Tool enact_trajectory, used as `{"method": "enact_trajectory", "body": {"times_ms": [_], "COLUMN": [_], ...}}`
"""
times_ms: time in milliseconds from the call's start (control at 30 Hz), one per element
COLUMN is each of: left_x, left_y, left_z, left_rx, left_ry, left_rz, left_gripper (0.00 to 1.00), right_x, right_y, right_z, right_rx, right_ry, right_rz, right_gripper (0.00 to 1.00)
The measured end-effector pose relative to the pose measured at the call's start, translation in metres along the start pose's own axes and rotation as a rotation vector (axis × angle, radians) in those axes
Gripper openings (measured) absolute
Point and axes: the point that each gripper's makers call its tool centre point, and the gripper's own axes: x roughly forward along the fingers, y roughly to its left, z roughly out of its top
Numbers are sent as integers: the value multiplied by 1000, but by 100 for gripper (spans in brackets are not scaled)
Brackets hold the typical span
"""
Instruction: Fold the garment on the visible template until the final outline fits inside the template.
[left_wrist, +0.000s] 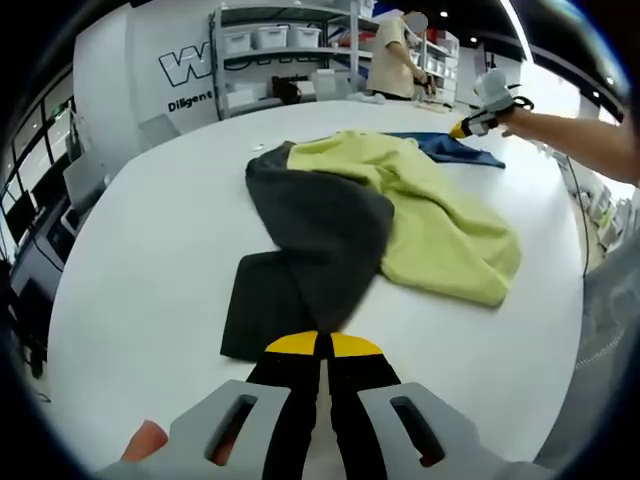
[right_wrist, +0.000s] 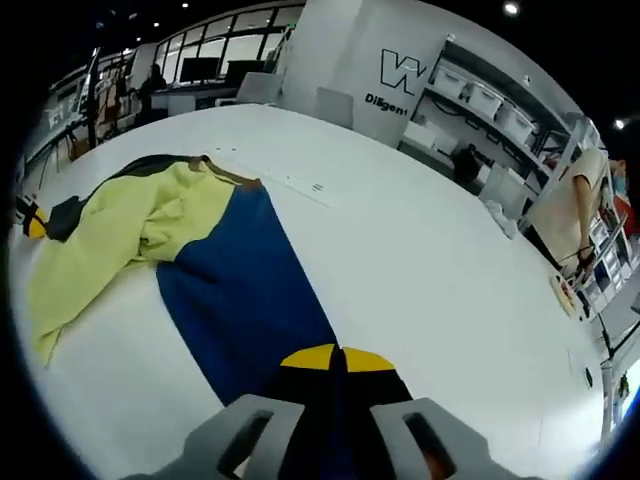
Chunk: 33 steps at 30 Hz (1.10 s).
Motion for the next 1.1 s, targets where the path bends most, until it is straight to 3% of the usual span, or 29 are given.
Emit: {"method": "enact_trajectory", "body": {"times_ms": [267,467,633,1000,1100], "left_x": [0,0,0,0,-1], "left_y": [0,0,0,0,0], "left_z": [0,0,0,-1,-1], "left_rx": [3,1,1,2,1], "left_ry": [0,1,2,1,0], "left_rz": [1,4,2,6,7], "left_gripper": [0,0,0,0,0], "right_x": [15,22,25,13,4], "right_y": [-15,-24,-22,-27,-31], "right_z": [-21,-28,-34,-30,-22], "right_rx": [-12,2,3,130,155], "right_ry": [81,97,123,91,54], "right_rz": [-88,-131,-128,-131,-151], "right_gripper": [0,0,0,3,3]}}
